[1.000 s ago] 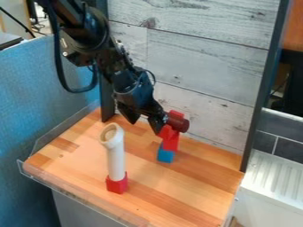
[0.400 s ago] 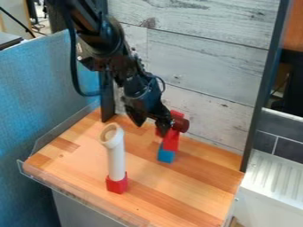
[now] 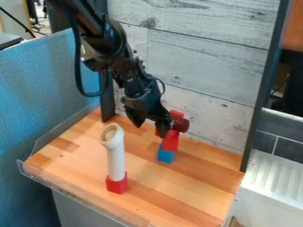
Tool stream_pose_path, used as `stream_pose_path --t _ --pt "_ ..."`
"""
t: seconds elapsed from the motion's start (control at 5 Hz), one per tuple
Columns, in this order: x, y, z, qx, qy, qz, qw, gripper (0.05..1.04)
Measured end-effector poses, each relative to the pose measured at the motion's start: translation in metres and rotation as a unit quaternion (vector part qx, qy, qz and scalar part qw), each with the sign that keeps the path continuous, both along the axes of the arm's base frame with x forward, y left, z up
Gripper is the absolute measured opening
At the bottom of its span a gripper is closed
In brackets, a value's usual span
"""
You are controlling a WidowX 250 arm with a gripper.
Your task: Move red arch with brown cylinder to the middle of the table
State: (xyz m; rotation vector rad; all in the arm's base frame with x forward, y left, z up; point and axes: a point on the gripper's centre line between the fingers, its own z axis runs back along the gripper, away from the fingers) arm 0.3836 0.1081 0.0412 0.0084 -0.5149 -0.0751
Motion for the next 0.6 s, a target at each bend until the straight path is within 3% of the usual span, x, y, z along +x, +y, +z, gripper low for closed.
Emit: stream_pose_path --t 0.6 --pt "0.0016 -0.0008 -0.0071 -0.001 0.005 0.004 1.0 1.0"
